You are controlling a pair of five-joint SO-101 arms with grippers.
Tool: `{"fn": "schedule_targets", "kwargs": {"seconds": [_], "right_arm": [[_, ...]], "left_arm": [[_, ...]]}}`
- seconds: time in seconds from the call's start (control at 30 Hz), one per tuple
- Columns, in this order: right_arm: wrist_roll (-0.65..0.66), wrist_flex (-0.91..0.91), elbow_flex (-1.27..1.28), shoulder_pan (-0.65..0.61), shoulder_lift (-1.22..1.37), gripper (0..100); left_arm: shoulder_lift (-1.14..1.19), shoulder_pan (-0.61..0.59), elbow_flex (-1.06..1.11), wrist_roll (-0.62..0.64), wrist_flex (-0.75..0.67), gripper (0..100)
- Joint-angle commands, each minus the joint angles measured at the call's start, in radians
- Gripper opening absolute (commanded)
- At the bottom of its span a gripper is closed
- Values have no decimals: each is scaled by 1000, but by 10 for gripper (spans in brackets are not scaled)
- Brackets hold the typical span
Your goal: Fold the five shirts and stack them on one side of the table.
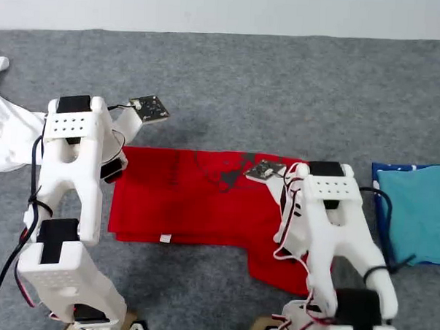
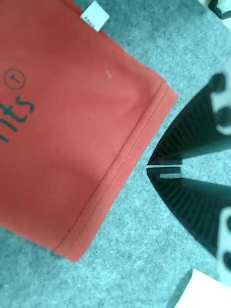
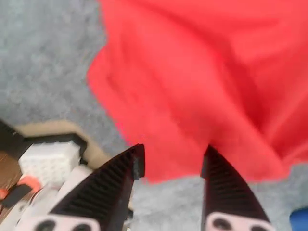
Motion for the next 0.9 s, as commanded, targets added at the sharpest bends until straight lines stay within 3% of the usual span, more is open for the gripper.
{"fn": "schedule_targets", "kwargs": {"seconds": [0.0,0.3,0.63,0.87], "right_arm": [[2,-67,-5,-12,81,150],[-6,-84,-9,-12,189,9],[-26,128,-9,-4,188,10],[-20,128,-9,-1,188,12]], "left_arm": [[-5,-5,-27,9,-14,12],[-5,-5,-27,9,-14,12],[-5,-5,-27,9,-14,12],[-5,-5,-27,9,-14,12]]}}
